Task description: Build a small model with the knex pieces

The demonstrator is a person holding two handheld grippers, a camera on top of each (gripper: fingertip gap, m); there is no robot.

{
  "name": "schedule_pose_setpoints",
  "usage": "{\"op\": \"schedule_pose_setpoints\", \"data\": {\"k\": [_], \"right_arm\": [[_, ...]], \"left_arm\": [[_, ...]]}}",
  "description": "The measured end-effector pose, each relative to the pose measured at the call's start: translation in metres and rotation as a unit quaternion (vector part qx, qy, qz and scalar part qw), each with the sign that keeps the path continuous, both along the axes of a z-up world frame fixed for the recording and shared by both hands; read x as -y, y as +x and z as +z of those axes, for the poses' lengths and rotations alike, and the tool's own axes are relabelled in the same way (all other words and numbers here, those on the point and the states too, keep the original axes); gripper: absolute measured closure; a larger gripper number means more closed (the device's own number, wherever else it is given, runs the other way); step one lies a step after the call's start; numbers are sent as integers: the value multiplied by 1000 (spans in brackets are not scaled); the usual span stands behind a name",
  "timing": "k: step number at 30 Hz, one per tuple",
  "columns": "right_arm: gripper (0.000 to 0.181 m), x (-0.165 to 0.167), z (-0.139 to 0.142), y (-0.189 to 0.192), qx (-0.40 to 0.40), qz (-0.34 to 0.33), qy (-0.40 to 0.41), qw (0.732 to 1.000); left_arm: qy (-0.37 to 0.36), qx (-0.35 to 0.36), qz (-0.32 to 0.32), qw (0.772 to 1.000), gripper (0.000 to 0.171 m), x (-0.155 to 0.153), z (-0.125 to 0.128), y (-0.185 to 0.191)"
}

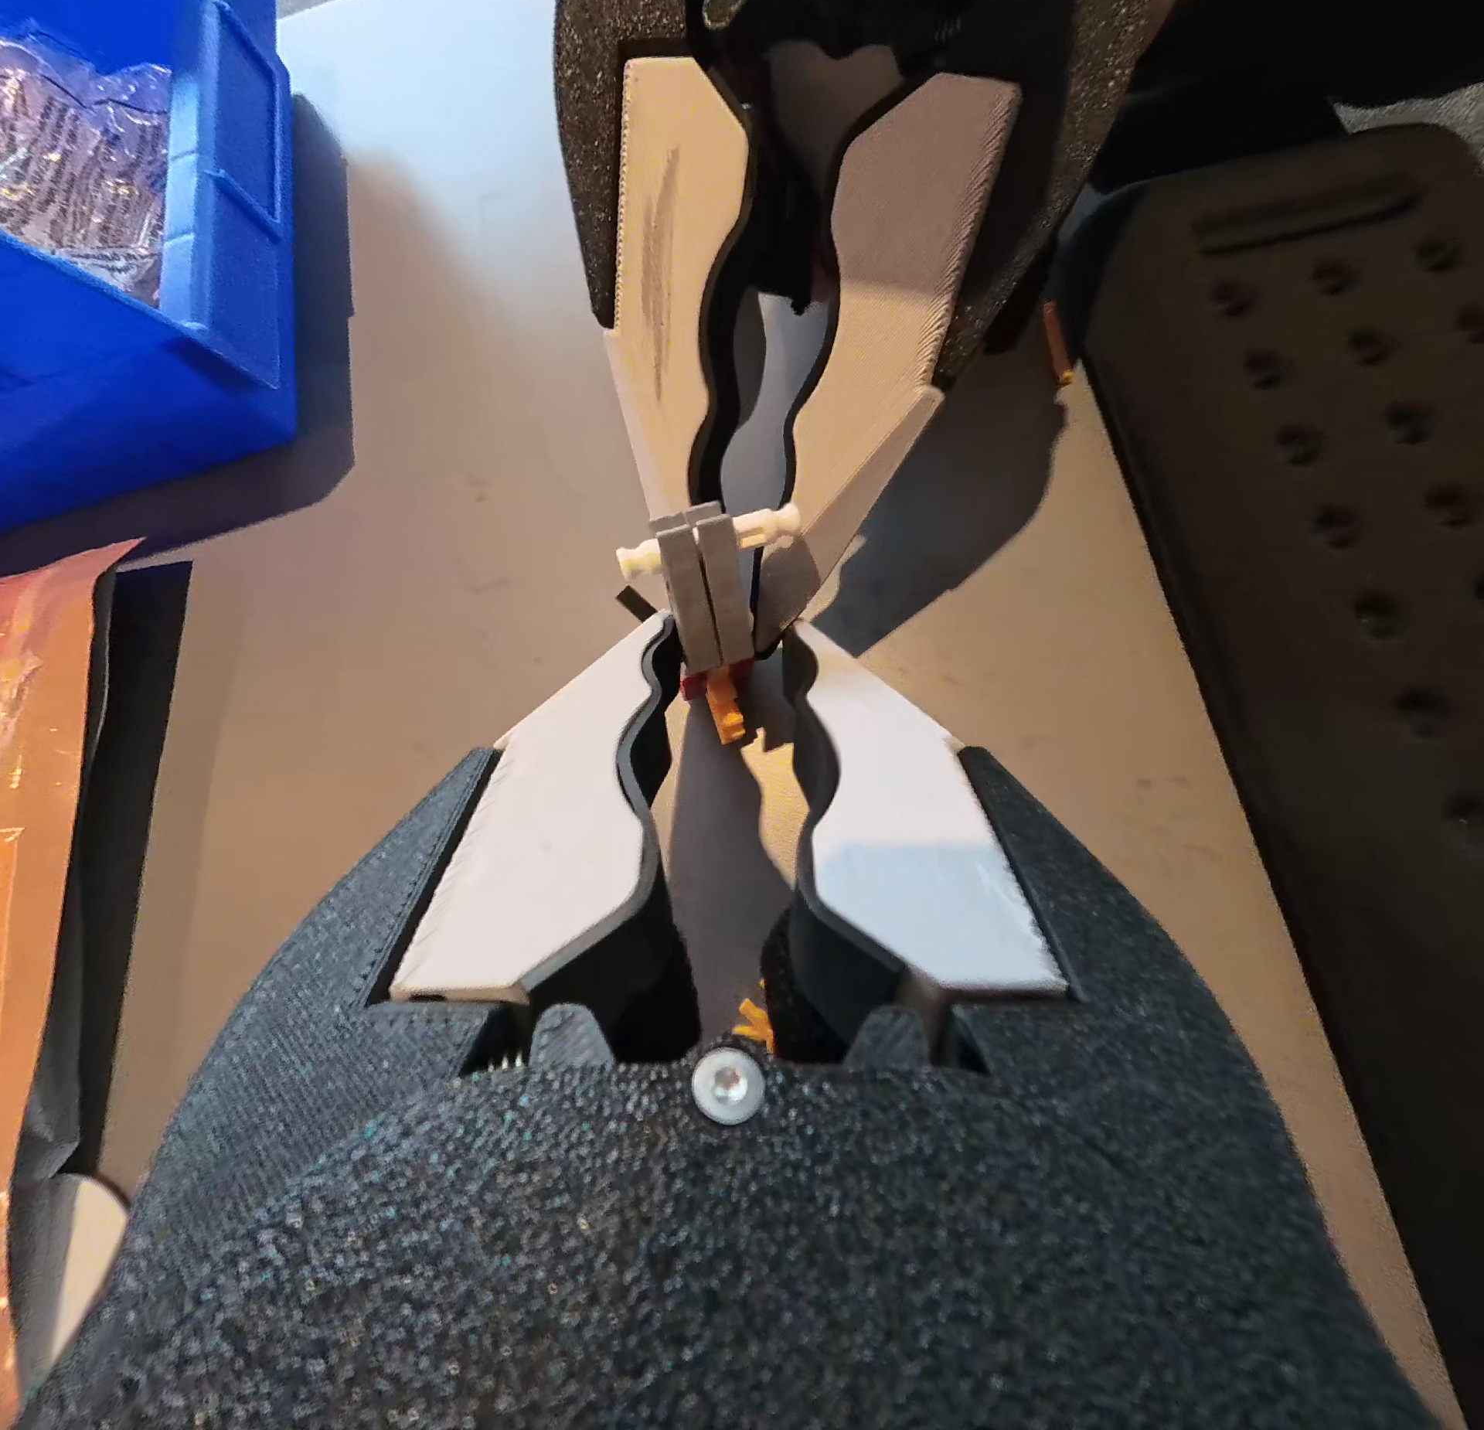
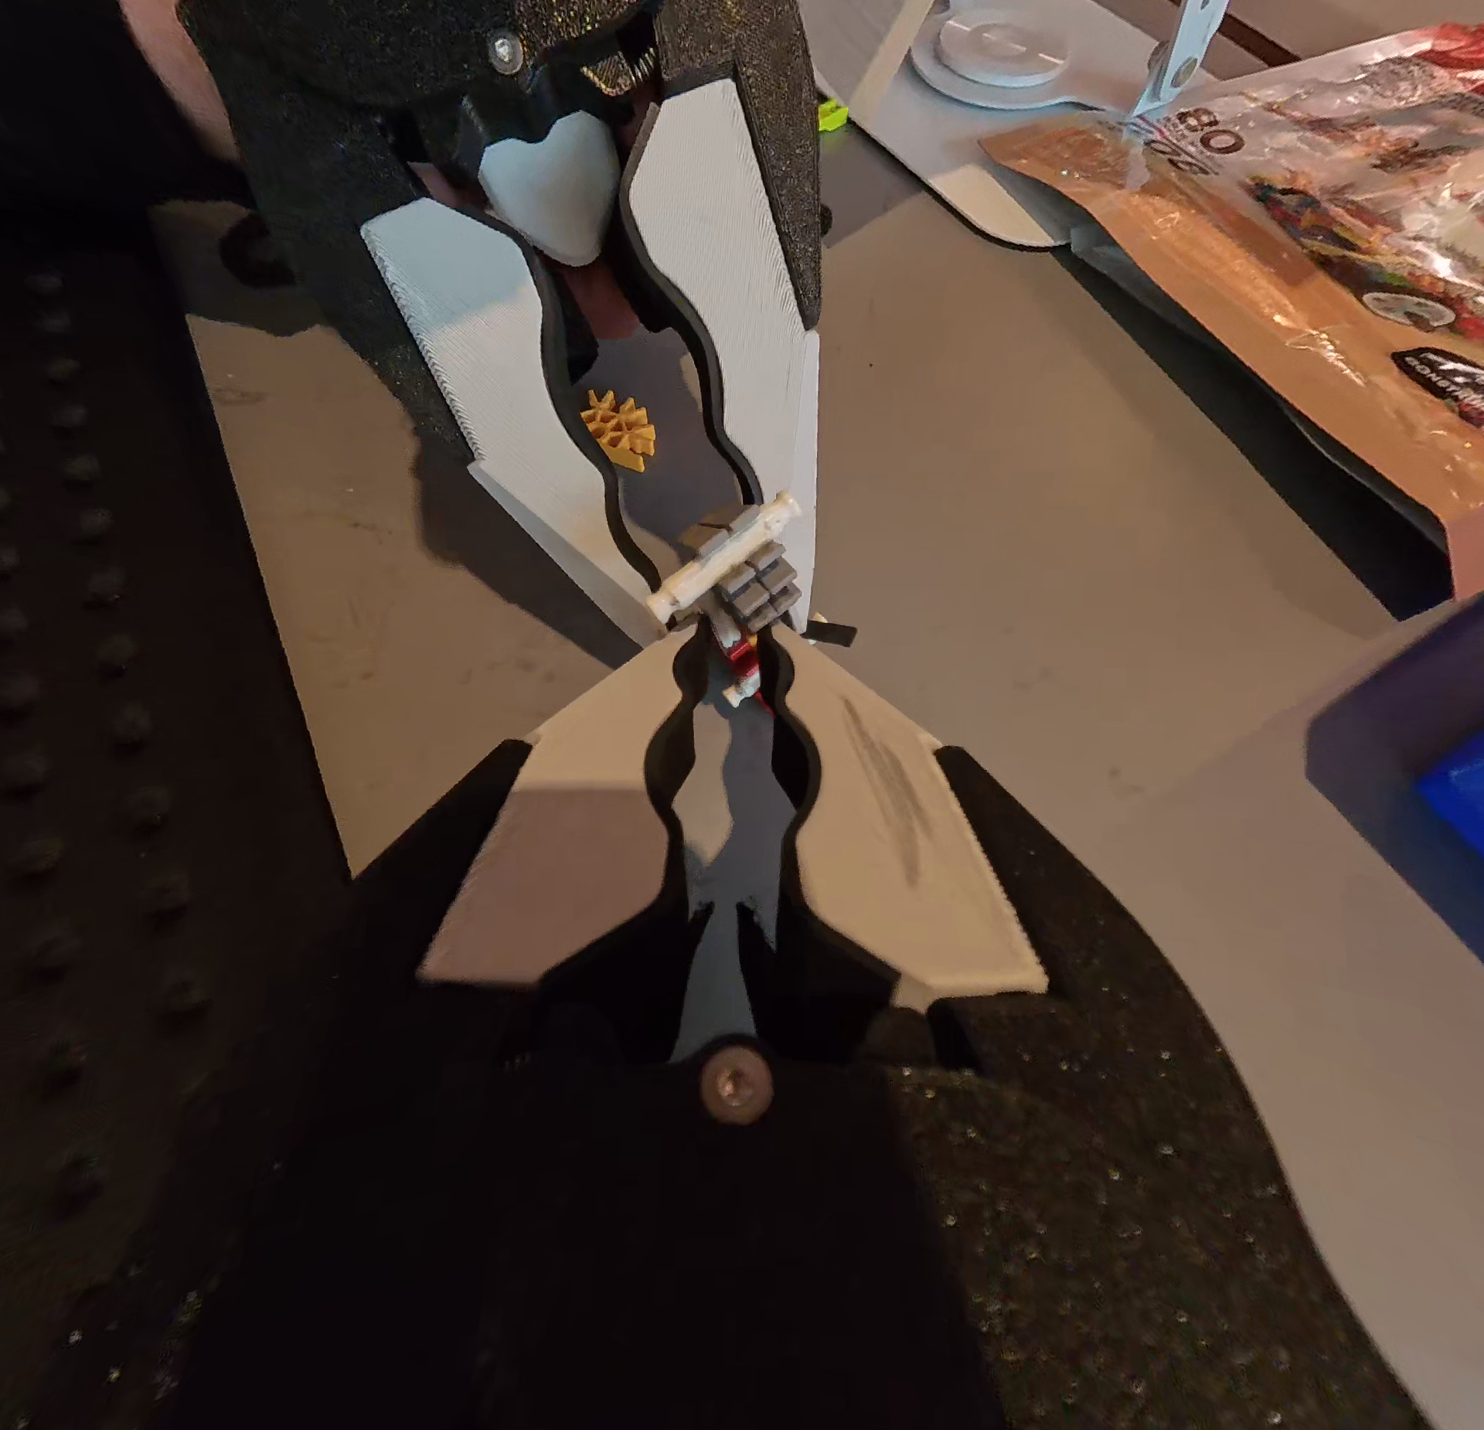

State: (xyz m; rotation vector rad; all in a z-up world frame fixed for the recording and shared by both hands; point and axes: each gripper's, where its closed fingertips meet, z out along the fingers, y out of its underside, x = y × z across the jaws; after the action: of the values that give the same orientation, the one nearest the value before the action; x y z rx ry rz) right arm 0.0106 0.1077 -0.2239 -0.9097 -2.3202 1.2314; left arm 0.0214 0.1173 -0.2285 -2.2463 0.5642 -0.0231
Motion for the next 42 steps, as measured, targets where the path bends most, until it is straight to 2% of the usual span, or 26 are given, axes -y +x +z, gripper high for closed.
{"op": "schedule_pose_setpoints", "data": {"k": [6,13,17,18,20,24,28,30,33,34,37,42], "right_arm": [[177,0,1,-5,31,-9,-28,999],[181,-4,0,-9,68,-21,-41,997],[177,-4,-1,-13,59,-31,-41,997],[176,-4,-1,-13,57,-33,-44,997],[170,-6,0,-14,60,-43,-57,996],[156,-15,0,-11,54,-57,-40,996],[156,-17,-4,-2,69,-48,-33,996],[156,-23,-7,-2,64,-59,-7,996],[155,-20,-16,0,75,-55,26,995],[156,-18,-19,0,76,-55,34,995],[162,-9,-19,-1,79,-58,33,995],[163,-3,-20,0,75,-68,61,993]], "left_arm": [[11,17,6,1000,152,-3,0,-4],[21,-3,18,1000,156,-9,0,-7],[10,-26,14,1000,154,-8,-1,-14],[10,-12,8,1000,153,-7,0,-14],[-9,59,1,998,150,-4,1,-14],[-14,71,-14,997,151,-3,2,-10],[-13,66,-15,998,144,-4,1,-7],[-12,63,-1,998,137,-6,4,-9],[-10,63,17,998,135,-9,5,-11],[-7,61,17,998,136,-10,6,-10],[-3,47,27,999,154,-11,9,-12],[7,36,28,999,160,-8,12,-16]]}}
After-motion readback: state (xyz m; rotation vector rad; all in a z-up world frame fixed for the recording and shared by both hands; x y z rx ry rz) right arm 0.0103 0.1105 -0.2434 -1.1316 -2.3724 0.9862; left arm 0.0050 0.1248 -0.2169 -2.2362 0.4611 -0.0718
